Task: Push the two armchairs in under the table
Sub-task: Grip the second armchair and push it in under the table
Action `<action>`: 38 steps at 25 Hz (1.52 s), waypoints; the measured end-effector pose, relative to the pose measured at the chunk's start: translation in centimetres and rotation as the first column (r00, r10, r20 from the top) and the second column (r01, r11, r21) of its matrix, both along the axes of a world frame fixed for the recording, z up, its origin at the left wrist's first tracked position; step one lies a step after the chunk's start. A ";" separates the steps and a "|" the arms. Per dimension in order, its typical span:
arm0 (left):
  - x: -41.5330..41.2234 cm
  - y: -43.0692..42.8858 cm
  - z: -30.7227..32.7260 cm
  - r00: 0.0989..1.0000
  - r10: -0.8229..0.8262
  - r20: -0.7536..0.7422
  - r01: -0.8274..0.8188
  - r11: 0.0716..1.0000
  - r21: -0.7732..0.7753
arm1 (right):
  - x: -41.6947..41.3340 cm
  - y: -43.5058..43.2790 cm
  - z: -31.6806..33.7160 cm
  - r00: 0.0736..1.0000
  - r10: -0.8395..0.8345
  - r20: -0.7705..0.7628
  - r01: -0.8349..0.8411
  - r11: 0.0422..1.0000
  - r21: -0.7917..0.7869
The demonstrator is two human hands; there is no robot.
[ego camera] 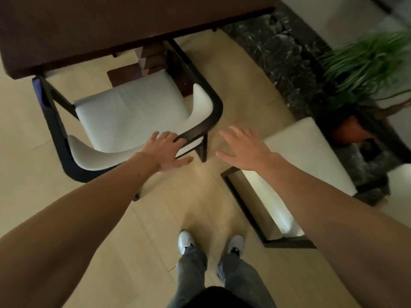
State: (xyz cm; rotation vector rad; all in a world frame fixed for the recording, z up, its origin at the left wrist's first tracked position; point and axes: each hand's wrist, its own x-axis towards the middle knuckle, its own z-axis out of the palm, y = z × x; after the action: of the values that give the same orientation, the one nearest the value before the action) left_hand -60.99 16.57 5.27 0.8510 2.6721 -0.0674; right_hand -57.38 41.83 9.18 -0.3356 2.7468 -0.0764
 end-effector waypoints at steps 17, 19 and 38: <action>15.6 27.0 12.4 0.897 -0.406 -0.174 0.430 0.893 0.136 | 25.9 24.3 11.7 0.910 -0.295 -0.290 0.345 0.929 0.137; 19.1 30.7 13.3 0.874 -0.450 -0.184 0.477 0.868 0.140 | 30.6 27.7 12.4 0.886 -0.346 -0.307 0.399 0.908 0.127; 37.4 59.9 10.9 0.851 -0.517 -0.095 0.517 0.791 0.326 | 51.8 52.1 11.4 0.785 -0.556 -0.273 0.598 0.795 0.100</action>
State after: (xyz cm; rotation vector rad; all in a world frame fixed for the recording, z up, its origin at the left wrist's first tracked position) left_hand -23.64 76.49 16.13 1.6804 2.3976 0.2758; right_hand -5.57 93.95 20.57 0.6061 2.9504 0.0592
